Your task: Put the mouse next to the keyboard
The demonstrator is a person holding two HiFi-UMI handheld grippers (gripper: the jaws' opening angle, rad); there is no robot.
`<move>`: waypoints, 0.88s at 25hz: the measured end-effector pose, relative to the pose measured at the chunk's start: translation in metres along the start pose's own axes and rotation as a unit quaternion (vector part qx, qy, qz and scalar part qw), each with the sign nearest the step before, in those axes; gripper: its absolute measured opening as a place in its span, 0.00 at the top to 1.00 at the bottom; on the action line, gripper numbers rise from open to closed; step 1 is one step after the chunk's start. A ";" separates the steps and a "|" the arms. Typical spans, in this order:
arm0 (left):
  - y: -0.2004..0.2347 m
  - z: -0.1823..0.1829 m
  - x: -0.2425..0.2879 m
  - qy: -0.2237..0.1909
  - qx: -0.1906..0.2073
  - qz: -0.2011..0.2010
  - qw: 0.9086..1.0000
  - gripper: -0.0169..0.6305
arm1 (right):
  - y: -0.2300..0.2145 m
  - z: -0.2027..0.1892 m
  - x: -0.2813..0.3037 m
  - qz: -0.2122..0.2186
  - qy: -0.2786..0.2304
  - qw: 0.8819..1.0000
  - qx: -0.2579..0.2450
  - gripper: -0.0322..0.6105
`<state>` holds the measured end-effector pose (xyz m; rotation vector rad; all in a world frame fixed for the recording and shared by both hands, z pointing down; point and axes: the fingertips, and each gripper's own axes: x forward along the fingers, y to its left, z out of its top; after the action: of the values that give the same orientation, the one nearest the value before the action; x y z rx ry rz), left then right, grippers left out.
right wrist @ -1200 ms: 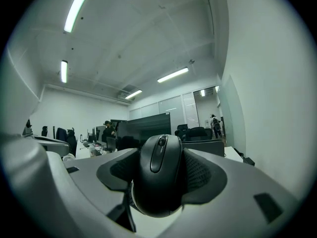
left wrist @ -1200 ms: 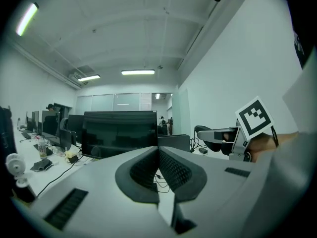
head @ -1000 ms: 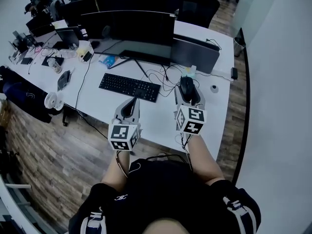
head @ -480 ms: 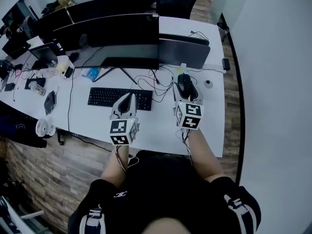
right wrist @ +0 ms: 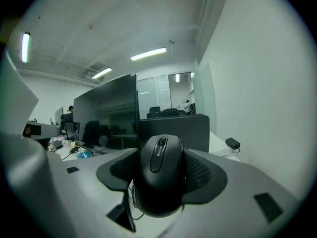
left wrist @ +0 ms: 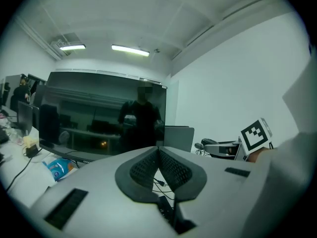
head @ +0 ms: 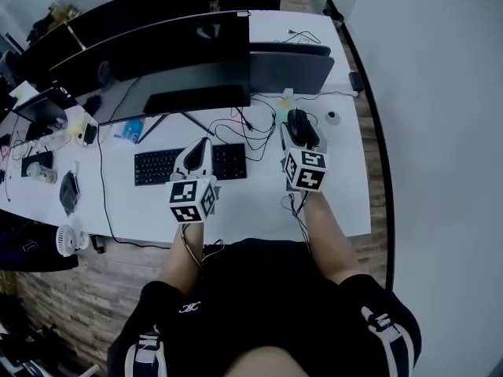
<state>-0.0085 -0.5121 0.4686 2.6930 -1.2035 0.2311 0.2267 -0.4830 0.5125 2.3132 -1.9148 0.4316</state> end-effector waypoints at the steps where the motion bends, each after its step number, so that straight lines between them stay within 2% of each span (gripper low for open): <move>1: 0.004 0.000 0.003 -0.001 0.000 -0.006 1.000 0.95 | 0.000 -0.007 0.004 -0.005 0.008 1.000 0.007 0.49; 8: 0.024 -0.008 0.014 -0.005 -0.009 -0.041 0.999 0.95 | 0.008 -0.055 0.024 -0.028 0.062 0.997 0.038 0.49; 17: 0.036 -0.035 0.017 0.028 -0.013 -0.080 0.996 0.95 | 0.019 -0.129 0.026 -0.058 0.130 0.989 0.038 0.49; 22: 0.041 -0.045 0.017 0.039 -0.008 -0.099 0.994 0.95 | 0.028 -0.170 0.027 -0.066 0.174 0.982 0.012 0.49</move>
<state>-0.0312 -0.5413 0.5199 2.7380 -0.9049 0.2922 0.1787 -0.4698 0.6799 2.1830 -1.5911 0.7887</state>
